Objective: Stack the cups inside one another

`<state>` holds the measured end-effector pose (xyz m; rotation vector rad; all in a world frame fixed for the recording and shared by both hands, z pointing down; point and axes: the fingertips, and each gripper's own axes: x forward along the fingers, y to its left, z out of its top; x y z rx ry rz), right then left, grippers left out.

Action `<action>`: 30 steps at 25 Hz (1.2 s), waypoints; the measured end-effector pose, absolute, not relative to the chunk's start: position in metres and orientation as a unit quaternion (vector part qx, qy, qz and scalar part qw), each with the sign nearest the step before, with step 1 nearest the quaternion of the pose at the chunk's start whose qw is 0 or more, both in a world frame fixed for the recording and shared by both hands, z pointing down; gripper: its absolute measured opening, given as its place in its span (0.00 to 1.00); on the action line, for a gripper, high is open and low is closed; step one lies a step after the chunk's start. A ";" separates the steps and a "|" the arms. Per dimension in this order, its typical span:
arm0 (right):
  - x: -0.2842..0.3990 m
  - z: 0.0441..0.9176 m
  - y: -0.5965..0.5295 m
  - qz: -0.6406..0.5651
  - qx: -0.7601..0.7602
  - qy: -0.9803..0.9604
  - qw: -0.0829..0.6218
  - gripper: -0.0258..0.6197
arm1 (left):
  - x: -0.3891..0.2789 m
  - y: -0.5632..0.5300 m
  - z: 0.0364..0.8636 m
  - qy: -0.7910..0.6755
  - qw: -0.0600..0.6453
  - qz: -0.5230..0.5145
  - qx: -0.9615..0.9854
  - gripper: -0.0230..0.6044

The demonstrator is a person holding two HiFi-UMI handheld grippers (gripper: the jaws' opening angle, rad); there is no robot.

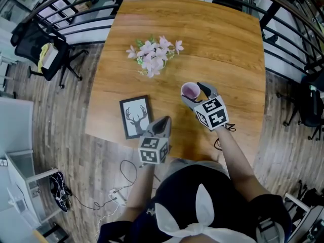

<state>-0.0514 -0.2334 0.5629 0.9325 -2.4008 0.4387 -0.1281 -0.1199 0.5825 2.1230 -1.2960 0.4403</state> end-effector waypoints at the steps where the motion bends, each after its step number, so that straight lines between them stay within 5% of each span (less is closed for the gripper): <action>1: -0.051 0.564 -0.233 0.164 0.344 -0.887 0.263 0.57 | -0.128 -0.120 0.582 -0.489 0.304 0.166 0.801 0.08; 21: -0.036 0.537 -0.217 0.162 0.350 -0.895 0.224 0.58 | -0.118 -0.122 0.554 -0.487 0.287 0.158 0.810 0.08; 30: -0.032 0.498 -0.198 0.134 0.356 -0.908 0.177 0.27 | -0.111 -0.121 0.537 -0.487 0.265 0.145 0.820 0.08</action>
